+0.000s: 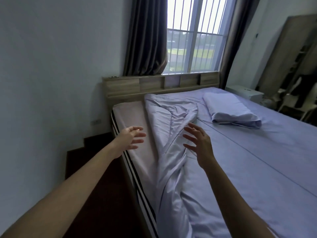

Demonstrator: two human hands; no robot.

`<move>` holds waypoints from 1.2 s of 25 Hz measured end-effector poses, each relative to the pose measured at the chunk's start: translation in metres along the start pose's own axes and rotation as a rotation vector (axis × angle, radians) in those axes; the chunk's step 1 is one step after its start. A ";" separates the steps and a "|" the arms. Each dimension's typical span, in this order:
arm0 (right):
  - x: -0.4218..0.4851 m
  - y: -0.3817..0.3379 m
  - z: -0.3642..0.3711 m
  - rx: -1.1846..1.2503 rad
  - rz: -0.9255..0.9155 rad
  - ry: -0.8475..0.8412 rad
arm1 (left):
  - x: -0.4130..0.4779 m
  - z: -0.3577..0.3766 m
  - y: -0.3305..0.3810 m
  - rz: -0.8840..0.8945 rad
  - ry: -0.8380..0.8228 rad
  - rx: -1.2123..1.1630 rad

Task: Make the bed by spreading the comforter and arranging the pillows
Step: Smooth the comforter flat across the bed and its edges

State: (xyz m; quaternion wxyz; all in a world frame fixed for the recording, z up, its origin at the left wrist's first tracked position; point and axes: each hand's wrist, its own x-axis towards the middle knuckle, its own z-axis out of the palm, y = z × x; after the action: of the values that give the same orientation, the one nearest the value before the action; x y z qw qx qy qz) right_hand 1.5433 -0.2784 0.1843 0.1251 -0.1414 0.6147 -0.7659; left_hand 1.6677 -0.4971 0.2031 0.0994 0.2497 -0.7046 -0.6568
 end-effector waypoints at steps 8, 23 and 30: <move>0.107 0.029 0.075 0.058 0.028 0.247 | 0.159 -0.044 0.019 -0.006 -0.211 0.173; 0.300 0.206 0.043 -0.617 0.602 0.683 | 0.401 -0.026 -0.038 -0.138 -0.558 0.452; 0.315 0.252 0.073 -0.997 0.707 0.536 | 0.472 -0.022 -0.050 -0.236 -0.700 0.545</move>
State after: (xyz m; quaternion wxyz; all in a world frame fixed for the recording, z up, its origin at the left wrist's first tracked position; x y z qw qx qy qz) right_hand 1.2822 -0.5132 -0.0273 0.1312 0.2230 0.9144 -0.3113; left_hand 1.2853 -0.7449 0.0686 -0.2894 0.1082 -0.8097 -0.4990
